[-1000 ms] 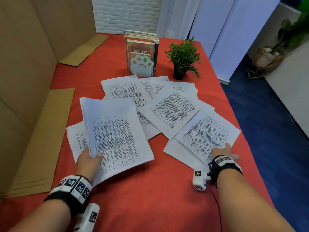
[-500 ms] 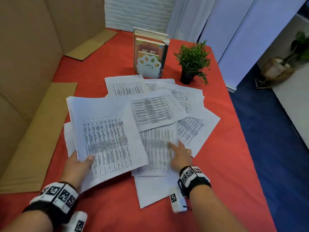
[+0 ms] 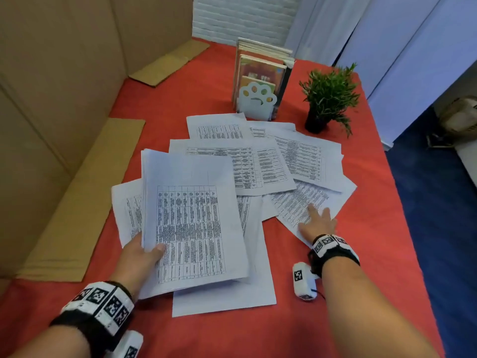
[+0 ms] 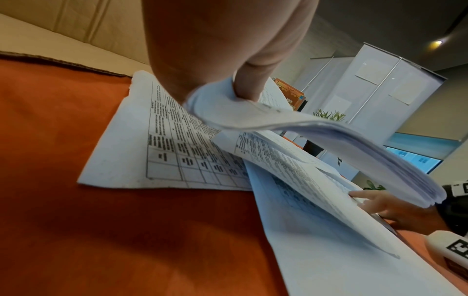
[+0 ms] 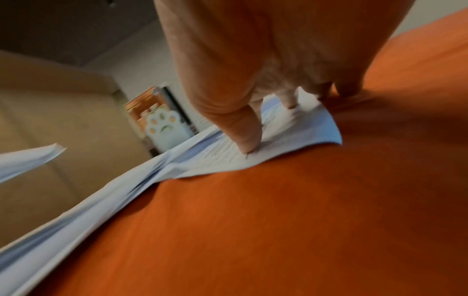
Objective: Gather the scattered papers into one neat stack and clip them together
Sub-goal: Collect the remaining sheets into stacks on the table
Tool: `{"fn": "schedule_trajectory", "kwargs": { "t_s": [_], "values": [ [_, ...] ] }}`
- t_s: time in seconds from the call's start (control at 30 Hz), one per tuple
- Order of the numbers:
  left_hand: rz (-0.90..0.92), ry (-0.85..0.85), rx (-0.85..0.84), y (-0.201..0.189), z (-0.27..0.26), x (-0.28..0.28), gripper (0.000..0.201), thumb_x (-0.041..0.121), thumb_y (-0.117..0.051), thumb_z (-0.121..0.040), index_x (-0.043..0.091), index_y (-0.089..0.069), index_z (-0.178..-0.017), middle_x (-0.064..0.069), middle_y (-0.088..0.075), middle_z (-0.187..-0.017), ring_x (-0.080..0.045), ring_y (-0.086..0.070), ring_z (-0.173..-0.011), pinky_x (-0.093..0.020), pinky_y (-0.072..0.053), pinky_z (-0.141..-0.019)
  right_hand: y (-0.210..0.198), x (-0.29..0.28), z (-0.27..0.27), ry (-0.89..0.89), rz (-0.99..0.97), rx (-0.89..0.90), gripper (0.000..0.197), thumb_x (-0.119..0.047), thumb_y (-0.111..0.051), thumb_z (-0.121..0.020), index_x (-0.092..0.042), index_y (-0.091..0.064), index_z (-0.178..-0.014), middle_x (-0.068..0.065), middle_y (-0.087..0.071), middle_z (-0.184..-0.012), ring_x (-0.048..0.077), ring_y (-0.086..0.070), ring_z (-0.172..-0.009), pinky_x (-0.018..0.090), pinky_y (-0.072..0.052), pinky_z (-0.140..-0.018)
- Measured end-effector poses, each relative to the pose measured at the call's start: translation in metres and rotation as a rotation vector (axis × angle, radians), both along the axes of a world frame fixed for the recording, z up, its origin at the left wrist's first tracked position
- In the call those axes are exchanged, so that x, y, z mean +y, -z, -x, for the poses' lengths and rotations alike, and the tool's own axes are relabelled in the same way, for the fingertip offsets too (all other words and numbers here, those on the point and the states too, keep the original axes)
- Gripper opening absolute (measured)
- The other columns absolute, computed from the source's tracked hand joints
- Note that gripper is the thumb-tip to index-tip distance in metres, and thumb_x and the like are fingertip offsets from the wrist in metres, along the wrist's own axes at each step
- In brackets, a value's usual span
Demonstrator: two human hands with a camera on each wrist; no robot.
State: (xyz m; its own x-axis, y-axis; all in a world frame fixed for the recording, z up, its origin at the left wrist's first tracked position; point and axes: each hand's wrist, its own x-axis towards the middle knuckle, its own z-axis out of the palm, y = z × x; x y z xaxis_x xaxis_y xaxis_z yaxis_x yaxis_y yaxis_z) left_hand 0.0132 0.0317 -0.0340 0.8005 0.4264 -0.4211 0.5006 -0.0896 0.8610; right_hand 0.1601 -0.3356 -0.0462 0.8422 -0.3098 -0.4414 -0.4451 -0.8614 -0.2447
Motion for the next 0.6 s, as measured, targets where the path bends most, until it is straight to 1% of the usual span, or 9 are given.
{"fn": "schedule_trajectory", "kwargs": {
  "t_s": [0.1,0.2,0.27,0.3,0.37,0.43,0.47,0.53,0.6],
  "values": [
    [0.006,-0.015,0.019,0.004,0.002,0.003,0.022,0.009,-0.062,-0.086,0.017,-0.059,-0.106,-0.012,-0.069,-0.102,-0.034,-0.065,-0.096,-0.052,-0.050,-0.092,0.001,0.029,0.006,-0.185,0.000,-0.007,0.069,-0.019,-0.047,-0.084,-0.034,-0.021,-0.146,0.008,0.002,-0.160,0.038,0.000,-0.145,0.051,-0.009,-0.117],
    [0.016,-0.016,0.018,0.002,0.003,0.004,0.029,0.012,-0.065,-0.083,0.016,-0.060,-0.111,-0.008,-0.070,-0.103,-0.031,-0.067,-0.095,-0.052,-0.049,-0.093,0.002,0.053,0.021,-0.310,-0.004,-0.026,0.069,-0.019,-0.049,-0.085,-0.036,-0.021,-0.146,0.007,0.002,-0.160,0.038,0.002,-0.145,0.050,-0.010,-0.118],
    [0.033,-0.018,0.016,-0.003,0.004,0.002,0.026,0.007,-0.061,-0.086,0.016,-0.060,-0.111,-0.007,-0.070,-0.101,-0.028,-0.066,-0.092,-0.047,-0.049,-0.092,0.004,0.065,0.036,-0.392,-0.037,-0.046,0.070,-0.018,-0.052,-0.084,-0.036,-0.023,-0.146,0.006,-0.001,-0.160,0.036,0.001,-0.146,0.048,-0.008,-0.119],
    [0.038,-0.016,0.018,-0.005,0.004,0.001,0.025,0.006,-0.059,-0.088,0.015,-0.060,-0.111,-0.007,-0.069,-0.099,-0.027,-0.065,-0.089,-0.042,-0.050,-0.089,0.005,0.068,0.042,-0.421,-0.073,-0.064,0.070,-0.017,-0.053,-0.082,-0.034,-0.027,-0.145,0.006,-0.005,-0.160,0.034,-0.002,-0.146,0.044,-0.008,-0.120],
    [0.000,0.001,0.015,-0.010,0.005,-0.003,0.022,0.008,-0.059,-0.089,0.013,-0.057,-0.110,-0.009,-0.066,-0.093,-0.024,-0.061,-0.081,-0.035,-0.048,-0.075,0.003,0.074,0.050,-0.393,-0.167,-0.126,0.063,-0.016,-0.052,-0.078,-0.026,-0.042,-0.139,0.008,-0.021,-0.156,0.029,-0.017,-0.144,0.036,-0.013,-0.119],
    [-0.025,0.015,0.022,-0.014,0.006,-0.007,0.021,0.011,-0.059,-0.089,0.011,-0.054,-0.110,-0.009,-0.061,-0.084,-0.023,-0.056,-0.073,-0.031,-0.043,-0.064,-0.003,0.077,0.055,-0.283,-0.228,-0.227,0.055,-0.026,-0.044,-0.076,-0.021,-0.055,-0.129,0.009,-0.038,-0.148,0.026,-0.031,-0.137,0.030,-0.020,-0.113],
    [-0.031,0.021,0.027,-0.016,0.006,-0.008,0.021,0.012,-0.059,-0.089,0.010,-0.053,-0.109,-0.007,-0.059,-0.081,-0.022,-0.054,-0.070,-0.029,-0.042,-0.062,-0.007,0.080,0.057,-0.234,-0.248,-0.279,0.052,-0.030,-0.041,-0.078,-0.020,-0.058,-0.126,0.008,-0.043,-0.144,0.025,-0.035,-0.134,0.027,-0.022,-0.110],
    [-0.048,0.052,0.037,-0.020,0.006,-0.013,0.019,0.012,-0.058,-0.090,0.010,-0.053,-0.108,-0.006,-0.056,-0.077,-0.021,-0.052,-0.068,-0.028,-0.041,-0.059,-0.016,0.088,0.063,-0.157,-0.395,-0.305,0.041,-0.030,-0.043,-0.091,-0.016,-0.056,-0.127,0.007,-0.047,-0.140,0.022,-0.039,-0.131,0.026,-0.023,-0.109],
    [-0.050,0.091,0.051,-0.022,0.005,-0.020,0.022,0.014,-0.057,-0.091,0.011,-0.052,-0.111,-0.007,-0.057,-0.079,-0.022,-0.054,-0.069,-0.028,-0.042,-0.059,-0.029,0.101,0.075,-0.053,-0.695,-0.178,0.042,-0.028,-0.047,-0.095,-0.015,-0.045,-0.135,0.004,-0.050,-0.135,0.018,-0.046,-0.125,0.028,-0.032,-0.108]
  ]
}}
